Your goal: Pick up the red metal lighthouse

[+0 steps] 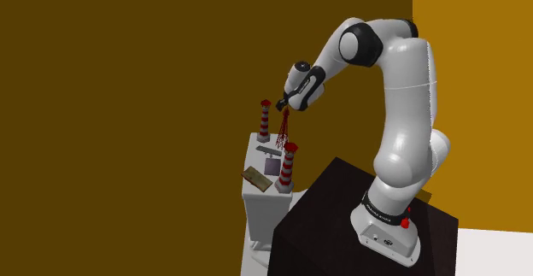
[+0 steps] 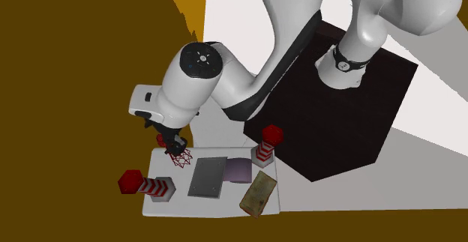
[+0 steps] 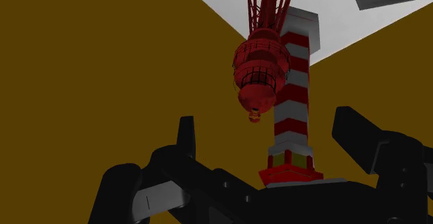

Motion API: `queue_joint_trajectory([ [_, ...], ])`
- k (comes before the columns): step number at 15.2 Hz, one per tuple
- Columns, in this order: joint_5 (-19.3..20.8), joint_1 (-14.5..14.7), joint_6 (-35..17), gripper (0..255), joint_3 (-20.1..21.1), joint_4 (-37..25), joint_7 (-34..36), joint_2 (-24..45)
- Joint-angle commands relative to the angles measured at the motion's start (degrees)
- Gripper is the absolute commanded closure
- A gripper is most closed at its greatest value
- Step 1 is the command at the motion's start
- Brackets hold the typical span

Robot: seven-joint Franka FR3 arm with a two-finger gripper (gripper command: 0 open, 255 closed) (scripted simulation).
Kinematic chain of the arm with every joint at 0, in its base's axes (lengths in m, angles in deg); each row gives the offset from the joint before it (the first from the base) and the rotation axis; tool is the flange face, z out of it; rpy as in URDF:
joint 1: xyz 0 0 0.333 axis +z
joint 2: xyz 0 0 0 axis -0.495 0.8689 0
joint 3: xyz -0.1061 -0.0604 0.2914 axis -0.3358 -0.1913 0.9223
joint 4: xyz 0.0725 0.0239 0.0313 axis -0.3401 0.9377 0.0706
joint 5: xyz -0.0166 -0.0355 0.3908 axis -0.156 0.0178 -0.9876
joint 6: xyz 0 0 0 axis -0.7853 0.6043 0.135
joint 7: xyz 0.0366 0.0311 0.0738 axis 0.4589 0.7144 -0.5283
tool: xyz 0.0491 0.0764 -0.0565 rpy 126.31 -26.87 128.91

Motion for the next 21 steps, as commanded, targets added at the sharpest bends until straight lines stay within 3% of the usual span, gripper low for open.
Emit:
queue_joint_trajectory([
  [1,0.24,0.28,-1.04,0,-0.51,0.14,0.37,0.86],
  [2,0.23,0.28,-1.04,0,-0.51,0.13,0.37,0.87],
  [3,0.33,0.45,-1.12,255,-0.68,0.48,0.49,0.60],
  [12,0.23,0.28,-1.04,255,-0.51,0.13,0.37,0.87],
  [21,-1.26,-1.92,4.41,255,2.37,0.68,-2.45,-5.12],
])
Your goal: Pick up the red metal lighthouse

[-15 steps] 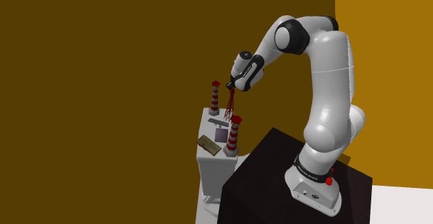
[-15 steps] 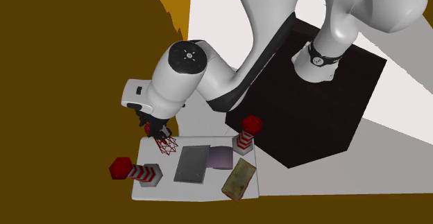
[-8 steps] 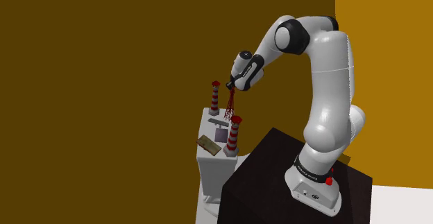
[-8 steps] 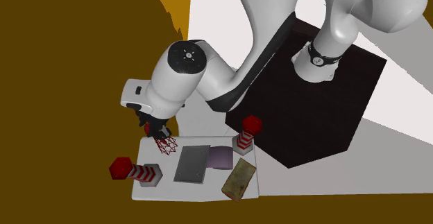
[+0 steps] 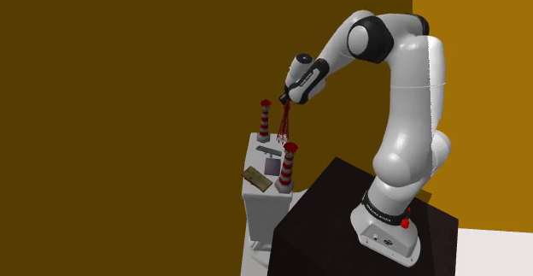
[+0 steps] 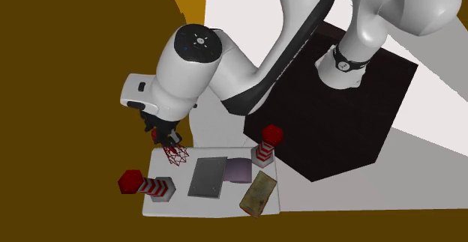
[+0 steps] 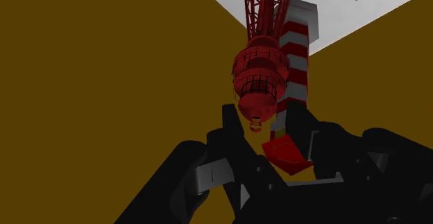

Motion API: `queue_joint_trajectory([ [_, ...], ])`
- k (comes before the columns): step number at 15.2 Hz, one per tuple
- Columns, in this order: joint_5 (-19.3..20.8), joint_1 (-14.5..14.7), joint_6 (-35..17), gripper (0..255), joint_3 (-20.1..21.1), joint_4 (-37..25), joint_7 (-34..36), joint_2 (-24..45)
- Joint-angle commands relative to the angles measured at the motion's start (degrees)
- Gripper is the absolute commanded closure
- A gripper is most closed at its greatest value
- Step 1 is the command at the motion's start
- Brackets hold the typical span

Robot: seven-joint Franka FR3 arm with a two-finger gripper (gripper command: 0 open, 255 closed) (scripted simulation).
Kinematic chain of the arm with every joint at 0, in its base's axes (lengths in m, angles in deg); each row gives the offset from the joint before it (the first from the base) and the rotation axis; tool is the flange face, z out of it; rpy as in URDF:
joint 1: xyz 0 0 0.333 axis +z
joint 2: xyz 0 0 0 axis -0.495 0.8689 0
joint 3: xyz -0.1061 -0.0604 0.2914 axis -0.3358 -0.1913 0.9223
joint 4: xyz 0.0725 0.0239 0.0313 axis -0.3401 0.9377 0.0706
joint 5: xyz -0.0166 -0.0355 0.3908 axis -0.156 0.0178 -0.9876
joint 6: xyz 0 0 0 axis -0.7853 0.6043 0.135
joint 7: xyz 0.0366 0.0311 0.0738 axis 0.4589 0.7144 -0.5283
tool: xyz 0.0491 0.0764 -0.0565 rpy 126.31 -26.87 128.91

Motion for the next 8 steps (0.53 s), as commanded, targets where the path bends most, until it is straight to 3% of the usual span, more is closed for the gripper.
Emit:
queue_joint_trajectory([
  [1,-0.47,-0.43,1.28,255,0.63,-0.10,-0.67,-1.17],
  [8,-1.85,-1.40,4.51,255,2.03,-0.28,-2.50,-4.22],
])
